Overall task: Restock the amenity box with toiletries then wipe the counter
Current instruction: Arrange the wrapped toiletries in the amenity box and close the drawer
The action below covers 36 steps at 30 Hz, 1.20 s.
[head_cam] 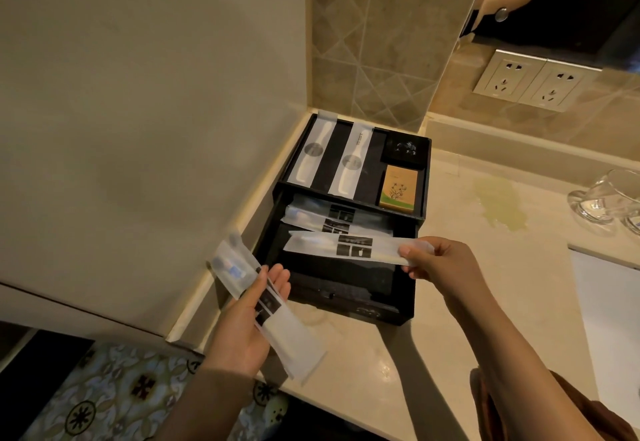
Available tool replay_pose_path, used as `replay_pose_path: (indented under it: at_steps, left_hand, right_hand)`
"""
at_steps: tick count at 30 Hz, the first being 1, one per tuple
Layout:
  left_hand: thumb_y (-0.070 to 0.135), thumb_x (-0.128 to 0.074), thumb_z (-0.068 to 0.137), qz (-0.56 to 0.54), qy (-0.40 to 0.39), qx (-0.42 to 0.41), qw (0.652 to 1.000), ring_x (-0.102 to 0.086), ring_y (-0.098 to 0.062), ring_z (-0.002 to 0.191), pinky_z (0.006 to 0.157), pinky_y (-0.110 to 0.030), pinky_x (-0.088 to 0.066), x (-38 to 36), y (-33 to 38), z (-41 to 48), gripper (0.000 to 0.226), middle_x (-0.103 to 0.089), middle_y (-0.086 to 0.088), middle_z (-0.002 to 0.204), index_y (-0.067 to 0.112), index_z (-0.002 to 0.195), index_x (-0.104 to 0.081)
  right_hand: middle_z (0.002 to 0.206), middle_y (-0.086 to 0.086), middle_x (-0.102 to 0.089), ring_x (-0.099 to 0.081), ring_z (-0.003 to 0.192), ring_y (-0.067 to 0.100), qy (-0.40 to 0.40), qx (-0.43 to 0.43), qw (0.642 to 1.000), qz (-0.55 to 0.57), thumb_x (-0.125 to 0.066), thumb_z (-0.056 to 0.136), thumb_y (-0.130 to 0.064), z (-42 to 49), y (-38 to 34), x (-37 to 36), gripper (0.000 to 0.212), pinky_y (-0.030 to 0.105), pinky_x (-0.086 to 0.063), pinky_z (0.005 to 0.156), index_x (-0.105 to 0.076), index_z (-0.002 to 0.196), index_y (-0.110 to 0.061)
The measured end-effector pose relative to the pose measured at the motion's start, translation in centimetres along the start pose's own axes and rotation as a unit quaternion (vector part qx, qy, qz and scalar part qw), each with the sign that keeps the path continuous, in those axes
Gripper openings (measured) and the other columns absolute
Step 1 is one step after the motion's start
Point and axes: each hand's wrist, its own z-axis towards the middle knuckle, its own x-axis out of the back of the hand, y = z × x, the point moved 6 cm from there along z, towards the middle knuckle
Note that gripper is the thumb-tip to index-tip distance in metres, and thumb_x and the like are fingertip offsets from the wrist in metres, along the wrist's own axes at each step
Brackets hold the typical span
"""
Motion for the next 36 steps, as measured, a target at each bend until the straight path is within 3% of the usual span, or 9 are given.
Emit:
replay_pose_path:
  at_steps: [3,9,13,18,22,26,28,31,36]
  left_hand:
    - [0.017,-0.052,0.091,0.009,-0.001,0.002,1.0,-0.064,-0.021,0.102,0.085,-0.032,-0.049,0.0,-0.2,-0.1,0.026,-0.069,-0.012,0.11,0.011,0.115,-0.059]
    - [0.015,-0.051,0.091,0.029,0.005,-0.005,1.0,-0.064,-0.023,0.1,0.093,-0.036,-0.045,-0.6,-0.3,-0.2,0.017,-0.068,-0.012,0.106,0.012,0.104,-0.061]
    - [0.014,-0.051,0.091,0.03,0.014,-0.007,0.999,-0.064,-0.024,0.098,0.097,-0.038,-0.043,-0.5,-0.2,-0.1,0.015,-0.068,-0.013,0.103,0.012,0.101,-0.062]
    - [0.013,-0.052,0.09,0.039,0.026,-0.006,0.999,-0.064,-0.025,0.097,0.094,-0.039,-0.044,-0.6,-0.4,-0.1,0.013,-0.068,-0.013,0.101,0.013,0.099,-0.062]
    - [0.013,-0.052,0.09,0.04,0.029,-0.007,0.999,-0.064,-0.026,0.096,0.095,-0.039,-0.045,-0.7,-0.3,0.0,0.013,-0.068,-0.013,0.101,0.013,0.099,-0.062]
    - [0.013,-0.052,0.091,0.046,0.033,-0.007,0.998,-0.065,-0.025,0.093,0.087,-0.037,-0.047,-0.6,-0.4,0.2,0.013,-0.068,-0.013,0.1,0.013,0.099,-0.062]
    - [0.013,-0.053,0.091,0.052,0.037,-0.009,0.998,-0.065,-0.025,0.092,0.08,-0.035,-0.049,-0.6,-0.5,0.3,0.015,-0.068,-0.013,0.1,0.012,0.102,-0.062]
    - [0.013,-0.052,0.091,0.055,0.035,-0.007,0.998,-0.065,-0.025,0.093,0.077,-0.033,-0.049,-0.7,-0.7,0.3,0.016,-0.068,-0.013,0.101,0.013,0.104,-0.061]
    - [0.013,-0.051,0.091,0.061,0.035,-0.013,0.997,-0.064,-0.025,0.094,0.086,-0.037,-0.046,-0.7,-0.6,0.3,0.015,-0.067,-0.012,0.103,0.014,0.103,-0.06]
  right_hand:
    - [0.066,0.007,-0.064,-0.06,0.061,0.017,0.02,0.012,0.998,-0.063,-0.063,0.086,-0.014,1.0,0.7,-2.3,0.014,0.025,-0.051,0.062,-0.066,0.074,-0.008]
    - [0.068,0.015,-0.067,-0.067,0.063,0.026,0.056,-0.008,0.986,-0.159,-0.06,0.083,-0.012,4.1,2.8,-6.2,0.02,0.038,-0.057,0.07,-0.059,0.064,-0.008]
    - [0.078,0.019,-0.067,-0.064,0.076,0.031,0.056,0.031,0.939,-0.339,-0.058,0.086,-0.011,4.9,3.0,-7.4,0.018,0.032,-0.047,0.062,-0.066,0.076,0.002]
    - [0.099,0.02,-0.064,-0.052,0.104,0.036,0.07,0.085,0.882,-0.459,-0.051,0.09,-0.015,5.3,2.8,-8.1,0.02,0.039,-0.049,0.076,-0.065,0.089,0.0]
    - [0.108,0.019,-0.061,-0.051,0.104,0.035,0.078,0.108,0.841,-0.525,-0.053,0.087,-0.007,5.0,2.6,-8.1,0.015,0.038,-0.046,0.078,-0.06,0.1,-0.002]
    - [0.094,0.014,-0.065,-0.058,0.088,0.032,0.072,0.265,0.806,-0.525,-0.073,0.074,-0.009,4.3,1.2,-9.3,0.02,0.038,-0.048,0.067,-0.065,0.092,-0.006]
    - [0.104,0.009,-0.063,-0.055,0.099,0.028,-0.022,0.329,0.799,-0.502,-0.066,0.082,-0.019,4.0,1.0,-10.9,0.023,0.036,-0.046,0.078,-0.064,0.103,-0.01]
    - [0.116,0.008,-0.058,-0.049,0.109,0.025,-0.122,0.329,0.794,-0.497,-0.06,0.088,-0.024,4.5,1.4,-12.4,0.029,0.035,-0.043,0.089,-0.058,0.115,-0.014]
    - [0.115,0.011,-0.058,-0.05,0.11,0.028,-0.114,0.314,0.82,-0.464,-0.058,0.089,-0.019,5.4,1.4,-12.5,0.025,0.035,-0.042,0.089,-0.06,0.112,-0.011]
